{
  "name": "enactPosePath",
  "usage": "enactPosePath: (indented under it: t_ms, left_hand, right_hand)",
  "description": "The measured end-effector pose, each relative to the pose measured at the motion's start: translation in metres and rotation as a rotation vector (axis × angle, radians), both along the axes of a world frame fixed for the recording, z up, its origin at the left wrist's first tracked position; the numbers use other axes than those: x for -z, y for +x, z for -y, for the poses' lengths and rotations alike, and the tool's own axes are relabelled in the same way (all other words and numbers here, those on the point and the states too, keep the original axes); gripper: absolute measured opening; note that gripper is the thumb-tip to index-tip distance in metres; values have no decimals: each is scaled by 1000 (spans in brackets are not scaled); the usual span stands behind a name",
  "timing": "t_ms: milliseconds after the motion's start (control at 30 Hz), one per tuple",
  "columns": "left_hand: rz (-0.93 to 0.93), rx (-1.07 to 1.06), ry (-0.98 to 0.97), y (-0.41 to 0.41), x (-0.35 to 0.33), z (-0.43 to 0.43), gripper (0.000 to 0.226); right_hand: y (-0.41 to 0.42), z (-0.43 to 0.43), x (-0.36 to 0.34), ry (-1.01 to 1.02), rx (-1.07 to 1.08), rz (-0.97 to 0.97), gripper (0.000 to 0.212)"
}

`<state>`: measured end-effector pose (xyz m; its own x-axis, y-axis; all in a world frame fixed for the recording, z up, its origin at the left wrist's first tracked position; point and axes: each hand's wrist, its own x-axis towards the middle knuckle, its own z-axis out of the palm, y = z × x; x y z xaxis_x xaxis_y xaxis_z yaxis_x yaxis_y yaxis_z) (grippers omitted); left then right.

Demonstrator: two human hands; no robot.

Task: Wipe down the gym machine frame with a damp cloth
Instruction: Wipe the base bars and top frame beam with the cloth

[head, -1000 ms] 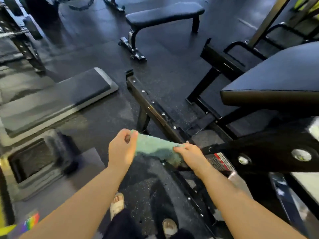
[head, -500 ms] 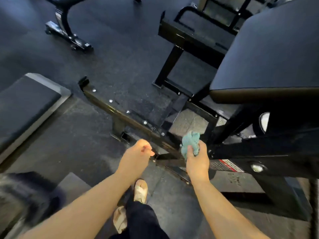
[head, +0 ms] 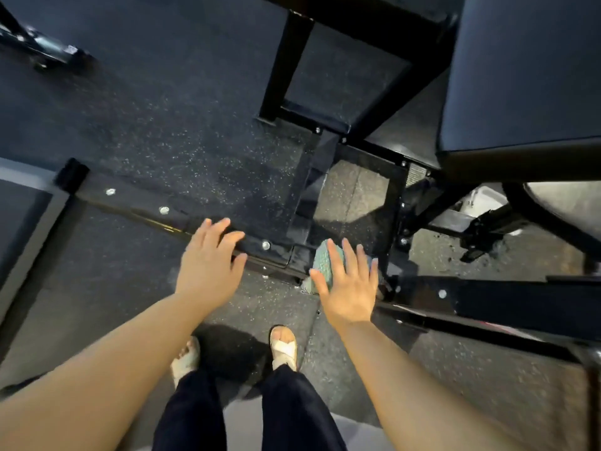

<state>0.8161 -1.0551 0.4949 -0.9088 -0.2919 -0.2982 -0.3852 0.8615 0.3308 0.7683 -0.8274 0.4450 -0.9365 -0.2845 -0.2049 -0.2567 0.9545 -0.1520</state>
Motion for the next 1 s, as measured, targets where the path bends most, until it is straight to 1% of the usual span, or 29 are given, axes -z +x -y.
enactPosePath:
  t_ms: [67,100,200,233,333,400,467,500,533,567,600,633,700,767,800,833,867,900,967,1000]
  left_hand:
    - [14,141,-29,-13,11,13,50]
    - [35,189,-20,-15,15,17,51]
    - [82,335,-17,-16,21,32,53]
    - [97,371,-34,-17,20,36,52]
    - [94,393,-2,-27,16,53,50]
    - [70,370,55,-31,14,60,49]
    - [71,395,77,-30,13,65,48]
    - [81,415,66,-28,13,65,48]
    - [86,430,56,-27,14,66,48]
    - [88,431,43,-26,15,66,48]
    - [84,424,38,-26,15,65,49]
    - [79,419,36,-27,15,63,49]
    - [81,395,36,-26,15,60,49]
    - [80,376,43,-28,15,56,49]
    - [73,367,50,-29,14,55,48]
    - [55,349,65,-31,13,54,46]
    - [37,319,100,-31,12,55,44]
    - [6,271,162,-33,10,57,42]
    - [-74,133,303,-35,9,69,39]
    - [-125,81,306,-35,9,79,37]
  right_hand:
    - [-6,1,10,-51,164,-173,64]
    - [-7,-2,14,-65,264,-225,57]
    - [-9,26,10,-88,572,-267,48]
    - [-9,49,8,-100,598,-274,47]
    - [-4,140,13,-151,481,-249,50]
    - [-3,174,15,-169,367,-242,45]
    - [0,158,14,-144,182,-244,43]
    - [0,136,15,-101,76,-264,41]
    - [-2,111,15,-54,21,-272,37]
    - [-4,83,15,-18,28,-294,34]
    - [-4,57,14,9,92,-310,34]
    - [-5,34,12,21,191,-305,37]
    - [-2,6,13,15,414,-282,49]
    - [-3,15,15,18,641,-279,54]
    - [-6,33,15,31,728,-278,54]
    - [-11,59,14,30,768,-270,55]
    - [-16,89,14,3,741,-249,58]
    - [-18,124,12,-54,670,-241,57]
    - [-17,187,14,-196,486,-334,41]
    - [-15,212,12,-248,378,-355,32]
